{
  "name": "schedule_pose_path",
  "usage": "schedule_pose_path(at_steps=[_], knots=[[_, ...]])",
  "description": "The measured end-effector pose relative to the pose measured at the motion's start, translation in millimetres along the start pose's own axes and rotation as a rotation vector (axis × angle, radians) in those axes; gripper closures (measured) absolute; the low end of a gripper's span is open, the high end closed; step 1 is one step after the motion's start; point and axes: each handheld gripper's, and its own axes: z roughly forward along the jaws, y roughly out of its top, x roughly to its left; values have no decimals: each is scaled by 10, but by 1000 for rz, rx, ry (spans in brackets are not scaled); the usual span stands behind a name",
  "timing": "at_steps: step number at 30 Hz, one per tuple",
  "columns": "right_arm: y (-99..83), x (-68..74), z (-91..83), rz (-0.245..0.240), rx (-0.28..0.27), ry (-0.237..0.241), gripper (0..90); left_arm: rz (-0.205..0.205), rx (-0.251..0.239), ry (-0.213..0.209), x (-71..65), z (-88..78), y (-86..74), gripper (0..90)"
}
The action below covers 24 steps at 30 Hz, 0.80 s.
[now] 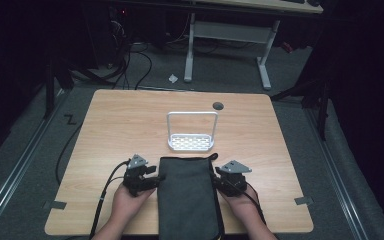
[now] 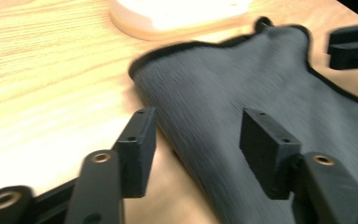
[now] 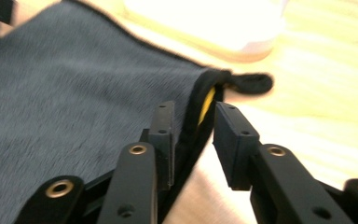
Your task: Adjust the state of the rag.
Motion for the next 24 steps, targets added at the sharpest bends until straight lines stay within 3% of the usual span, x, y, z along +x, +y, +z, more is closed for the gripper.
schedule_pose_path(at_steps=[3,6,9,12,14,17,24], knots=[[115,-61,33,15,-22,-10,728,-19,0,33,81,120,90,434],[284,-104,121,33,-31,-16,729,-48,16,36,135,213,118,432],[389,-97,309,40,12,-7,685,-72,18,31,137,256,116,437],[346,-97,484,43,88,-18,574,-75,19,35,127,260,115,446],[278,-102,527,50,109,-19,524,-72,21,33,114,260,112,454],[211,-158,543,74,97,-7,471,-64,19,37,90,264,102,465],[221,-181,571,96,87,7,466,-78,6,16,59,260,57,527]])
